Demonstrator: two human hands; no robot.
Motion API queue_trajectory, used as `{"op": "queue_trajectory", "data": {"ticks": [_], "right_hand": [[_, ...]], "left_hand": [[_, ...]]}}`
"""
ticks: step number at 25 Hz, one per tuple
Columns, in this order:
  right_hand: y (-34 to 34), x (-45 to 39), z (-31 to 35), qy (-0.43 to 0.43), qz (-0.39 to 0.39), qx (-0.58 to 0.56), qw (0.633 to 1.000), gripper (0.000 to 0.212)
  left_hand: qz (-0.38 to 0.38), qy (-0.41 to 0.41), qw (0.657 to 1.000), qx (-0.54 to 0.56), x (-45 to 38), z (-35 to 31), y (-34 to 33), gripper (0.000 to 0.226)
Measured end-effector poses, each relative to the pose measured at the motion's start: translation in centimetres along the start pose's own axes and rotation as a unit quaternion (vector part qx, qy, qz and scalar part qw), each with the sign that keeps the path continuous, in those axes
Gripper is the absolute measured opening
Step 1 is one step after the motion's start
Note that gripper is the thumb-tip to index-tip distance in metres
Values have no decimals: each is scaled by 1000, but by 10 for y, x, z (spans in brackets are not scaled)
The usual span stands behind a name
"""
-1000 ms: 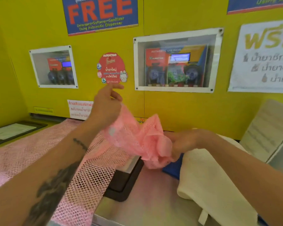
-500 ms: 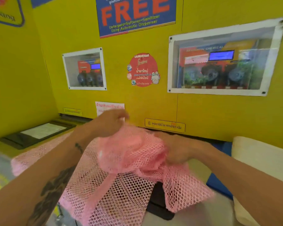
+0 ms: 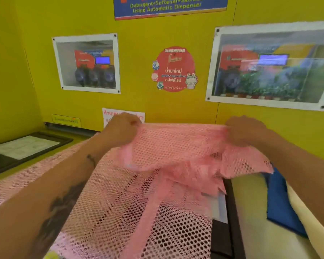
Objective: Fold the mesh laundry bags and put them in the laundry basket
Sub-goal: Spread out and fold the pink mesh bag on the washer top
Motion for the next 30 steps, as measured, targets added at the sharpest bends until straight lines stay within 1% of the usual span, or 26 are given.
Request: {"op": "queue_trajectory", "data": {"ticks": [1,3,4,5,6,7,8,9,10,11,12,13,14,16,17,19,20,22,23,25,26,27,29,30], "right_hand": [[25,-6,-4,-14,-76,-21,997,22],[76,-5,-1,-27,-216,-48,975,24],[95,-1,4,-19,-260,-50,964,25],[104,2,11,-2,-278,-53,959,23],[103,3,19,25,-250,-58,966,18],[86,3,29,59,-161,-64,983,14],[53,6,40,96,-15,-79,992,15],[15,24,52,120,159,-114,973,23],[-13,46,64,133,297,-176,929,33],[-25,59,74,128,368,-251,886,41],[-28,59,81,118,377,-308,865,42],[-27,48,82,107,343,-334,871,38],[-26,31,79,95,288,-320,898,33],[-36,4,77,81,205,-226,949,34],[-45,-6,78,79,180,-183,963,37],[-67,-20,81,75,147,-135,977,41],[-82,-25,83,69,142,-126,979,44],[-110,-29,90,54,162,-129,977,50],[-121,-29,94,51,175,-120,976,49],[-130,-27,102,68,186,-71,978,38],[-127,-27,104,79,184,-37,979,32],[-118,-31,104,83,179,-2,980,30],[-82,-42,105,69,152,41,985,30],[-60,-50,107,59,127,47,989,29]], "left_hand": [[-86,-17,996,0,-15,-3,31,32],[-238,-66,969,-27,-30,-15,91,33],[-293,-81,952,-31,-29,-19,114,33],[-320,-90,943,-38,-28,-19,130,31],[-293,-89,951,-54,-31,-15,135,26],[-187,-68,977,-81,-36,-6,123,22],[-21,-23,994,-104,-37,12,95,20],[153,37,981,-113,-21,34,63,21],[280,76,951,-102,-1,51,37,24],[340,93,932,-79,9,62,22,25],[344,93,932,-66,7,70,13,27],[325,90,939,-66,-1,77,7,30],[310,82,944,-84,-7,81,1,33],[284,48,945,-152,-13,86,-19,37],[260,35,948,-178,-16,90,-31,42],[236,70,954,-173,-15,114,-56,55],[239,85,952,-172,-13,124,-69,59],[267,82,942,-186,-9,132,-88,54],[275,67,939,-194,-10,131,-93,50],[283,32,937,-202,-11,121,-88,45],[279,20,939,-201,-14,119,-79,43],[266,19,943,-197,-22,125,-64,41],[217,38,956,-194,-45,147,-21,35],[187,47,958,-211,-58,159,4,30]]}}
Point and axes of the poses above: each hand's wrist, its own x-axis away from the middle knuckle, its own y-axis out of the back of the hand, z = x × y, the point moved 10 cm from there along -x, towards the middle knuckle, and after that the axes turned 4 degrees about -x, right-handed, at the moved point
